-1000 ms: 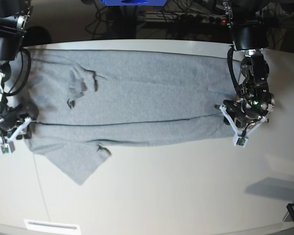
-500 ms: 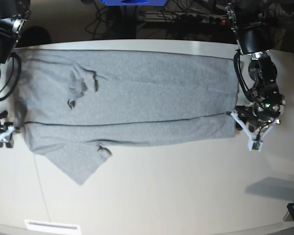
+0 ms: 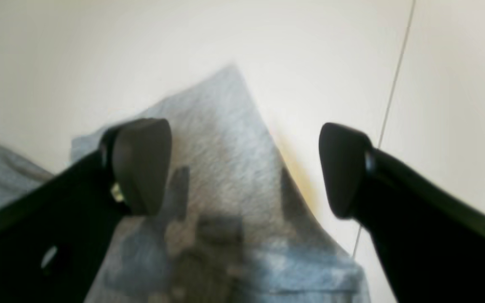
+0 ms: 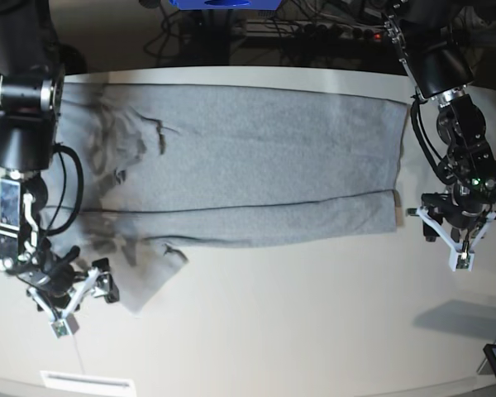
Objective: Fold the T-shirt properly
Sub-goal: 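Open both grippers and release the folded shirt, then grasp the hanging sleeve with the right gripper and tuck it onto the shirt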
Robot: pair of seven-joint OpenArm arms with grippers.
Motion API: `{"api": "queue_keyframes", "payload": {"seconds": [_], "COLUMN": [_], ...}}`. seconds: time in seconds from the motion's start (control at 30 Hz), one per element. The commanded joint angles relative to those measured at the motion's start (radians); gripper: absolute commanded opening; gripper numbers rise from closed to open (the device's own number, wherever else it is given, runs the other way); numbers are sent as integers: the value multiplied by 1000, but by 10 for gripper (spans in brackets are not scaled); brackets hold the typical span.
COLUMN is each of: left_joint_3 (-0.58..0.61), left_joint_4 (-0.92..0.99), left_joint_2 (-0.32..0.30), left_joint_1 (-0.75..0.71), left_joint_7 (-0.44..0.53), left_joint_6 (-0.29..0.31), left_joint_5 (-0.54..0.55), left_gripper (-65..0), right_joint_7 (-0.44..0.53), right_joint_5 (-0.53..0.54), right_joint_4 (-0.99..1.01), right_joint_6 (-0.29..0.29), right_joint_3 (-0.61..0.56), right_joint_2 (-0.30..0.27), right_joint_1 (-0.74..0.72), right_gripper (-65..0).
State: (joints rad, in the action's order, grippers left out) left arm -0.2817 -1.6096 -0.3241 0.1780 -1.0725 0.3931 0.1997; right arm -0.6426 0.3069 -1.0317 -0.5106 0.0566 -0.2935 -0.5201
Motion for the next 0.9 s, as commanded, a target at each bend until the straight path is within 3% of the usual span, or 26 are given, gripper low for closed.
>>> {"api": "queue_keyframes", "payload": {"seconds": [0.0,0.33,0.63,0.87], "left_joint_3": [-4,-4,-4,-4], "left_joint_4": [-19,-14,-11,-11], "left_joint_2": [-19,-40,-39,-40], "left_joint_1": [5,-15,-27,-45], "left_joint_7": [19,21,21,22], "left_joint_6": [-7,-7,-7,-7], "left_joint_5": [4,4,4,4], "left_gripper": [-351,-351,-351,-351], "right_joint_7": [31,246,378,387], "right_joint_5": [5,5,5,4], "right_joint_4": [38,491,678,704], "right_joint_6": [0,2,8,8], "right_joint_3": [-8,-128,-130,-131], "right_joint_2": [-16,6,23,37], "right_joint_1": [-54,-245,-298,-292], "right_gripper": [-123,-122,-116,-120]}}
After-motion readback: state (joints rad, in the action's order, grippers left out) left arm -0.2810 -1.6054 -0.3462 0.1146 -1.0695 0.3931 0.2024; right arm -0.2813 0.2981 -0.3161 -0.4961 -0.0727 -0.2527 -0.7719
